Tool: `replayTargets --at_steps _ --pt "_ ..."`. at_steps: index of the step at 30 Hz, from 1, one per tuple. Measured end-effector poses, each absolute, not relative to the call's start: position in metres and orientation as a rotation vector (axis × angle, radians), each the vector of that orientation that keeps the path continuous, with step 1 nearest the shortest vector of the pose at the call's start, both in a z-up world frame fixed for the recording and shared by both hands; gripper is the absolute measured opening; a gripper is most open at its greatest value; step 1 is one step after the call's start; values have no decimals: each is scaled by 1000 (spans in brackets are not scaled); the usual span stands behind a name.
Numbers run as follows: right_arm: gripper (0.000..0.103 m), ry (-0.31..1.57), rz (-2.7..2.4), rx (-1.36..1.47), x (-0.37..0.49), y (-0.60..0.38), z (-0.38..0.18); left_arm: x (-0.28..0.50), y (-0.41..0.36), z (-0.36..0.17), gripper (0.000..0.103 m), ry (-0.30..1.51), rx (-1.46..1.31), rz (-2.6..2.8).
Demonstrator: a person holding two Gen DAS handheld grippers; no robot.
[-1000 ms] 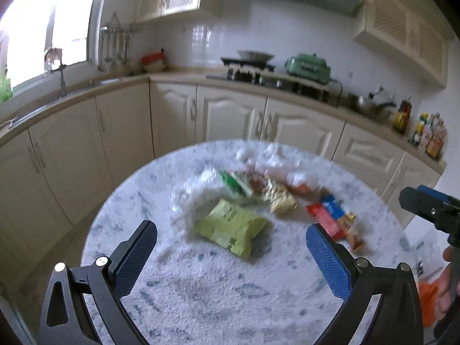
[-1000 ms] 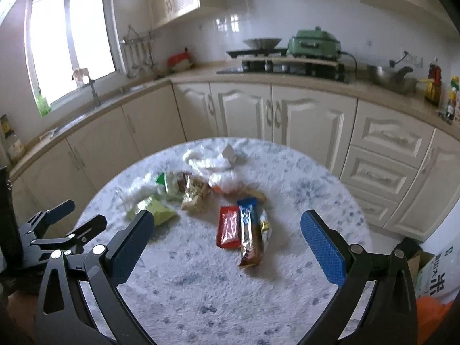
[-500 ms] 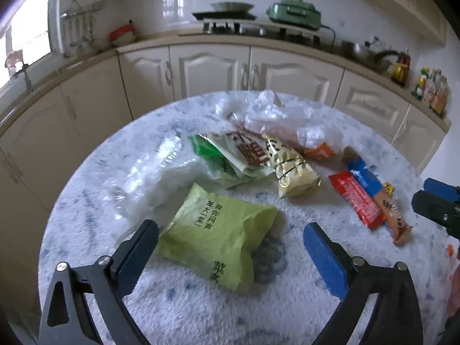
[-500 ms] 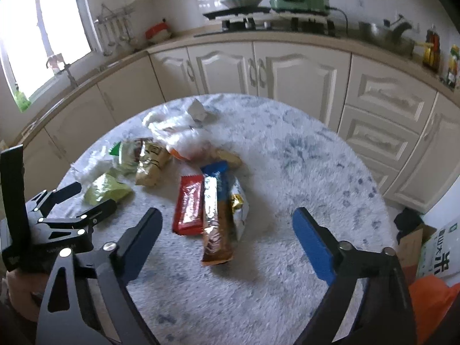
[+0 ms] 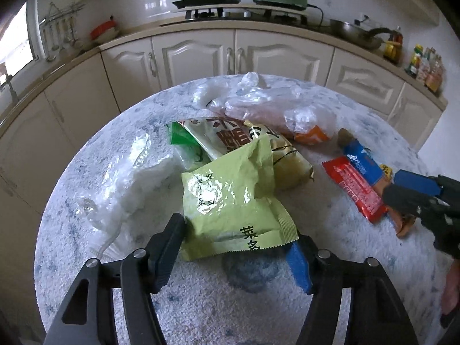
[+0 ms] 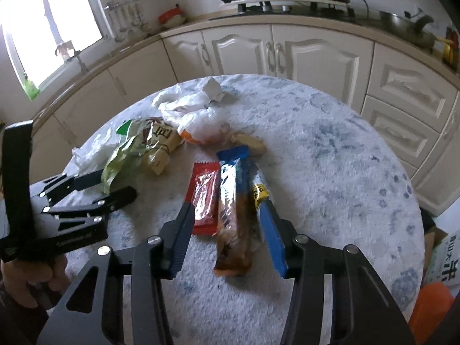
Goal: Collect trash
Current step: 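Grasp the green chip bag with the left tool while the right tool grasps the blue-orange snack bar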
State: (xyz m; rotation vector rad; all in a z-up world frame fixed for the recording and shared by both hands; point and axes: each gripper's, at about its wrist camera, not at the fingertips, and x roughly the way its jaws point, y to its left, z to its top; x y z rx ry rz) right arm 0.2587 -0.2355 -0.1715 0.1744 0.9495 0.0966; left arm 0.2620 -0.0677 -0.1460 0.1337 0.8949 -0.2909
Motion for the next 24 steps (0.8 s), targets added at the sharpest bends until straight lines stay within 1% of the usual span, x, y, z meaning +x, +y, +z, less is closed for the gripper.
replayTargets --at_steps 1,2,3,4,5,8,10,11,12,13,14,15,16,17,18,19,20,24 --pt "43 945 101 181 259 -236 -169 260 -68 -145 76 894 124 -294" --pt "42 931 114 189 257 -236 -166 262 -67 -144 82 888 106 -299" --pt "42 922 126 194 257 -236 -163 257 -66 -144 90 879 88 -303" --pt "42 924 129 193 258 -235 -163 254 -66 -144 92 876 75 -303" --pt "41 931 128 186 259 -235 -165 253 -64 -145 92 880 62 -302" --pt "34 968 121 186 266 -235 -176 262 -63 -148 92 893 22 -308" --pt "31 981 121 194 270 -237 -184 266 -69 -156 81 919 32 -284" --pt "29 973 127 203 271 -238 -186 267 -72 -157 77 901 61 -271" --pt "27 967 127 210 273 -239 -187 267 -75 -156 65 900 80 -261" --pt "26 965 124 212 275 -240 -187 268 -77 -156 59 896 90 -260" --pt "25 963 122 210 277 -240 -187 269 -80 -156 57 895 84 -271" --pt "25 960 123 201 280 -239 -188 270 -80 -156 51 894 76 -281" --pt "23 956 124 189 282 -238 -188 270 -80 -157 43 889 75 -286" --pt "22 953 126 181 283 -237 -189 268 -80 -157 41 886 74 -285" --pt "22 956 126 175 284 -236 -188 269 -78 -158 36 886 62 -292" --pt "20 958 126 173 283 -236 -188 267 -78 -158 23 887 54 -296" --pt "20 958 129 178 281 -237 -187 268 -76 -158 16 890 47 -299" --pt "19 945 129 220 268 -243 -184 258 -67 -158 14 886 17 -307"
